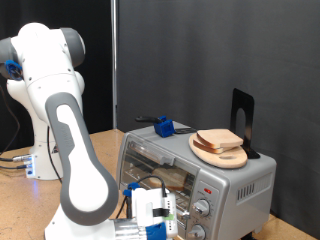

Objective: Make a piece of toast with the oven

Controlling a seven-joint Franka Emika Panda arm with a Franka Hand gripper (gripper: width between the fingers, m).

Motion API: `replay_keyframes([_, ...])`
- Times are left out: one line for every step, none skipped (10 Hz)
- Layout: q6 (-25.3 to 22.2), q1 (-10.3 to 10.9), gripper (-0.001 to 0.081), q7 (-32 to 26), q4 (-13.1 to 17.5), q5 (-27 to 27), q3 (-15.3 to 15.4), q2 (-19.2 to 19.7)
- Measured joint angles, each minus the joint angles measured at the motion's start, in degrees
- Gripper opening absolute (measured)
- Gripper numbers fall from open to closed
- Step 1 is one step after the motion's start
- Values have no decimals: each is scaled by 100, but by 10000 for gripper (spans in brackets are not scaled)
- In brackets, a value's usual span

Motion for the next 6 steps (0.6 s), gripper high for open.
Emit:
replay_keyframes([-108,-72,687,338,-51,-134,-70,-88])
replay_keyframes([-259,-169,783,660,-127,-233,-117,-201])
replay_keyframes([-400,-255,801,918,-209,-327,-157,-319])
replay_keyframes([-533,-323,801,1121,-259,-433,-203,-420])
replay_keyframes([-695,-400,801,1288,-301,-565,-255,-519])
replay_keyframes([-847,-467,806,1416,-339,-728,-325,-618])
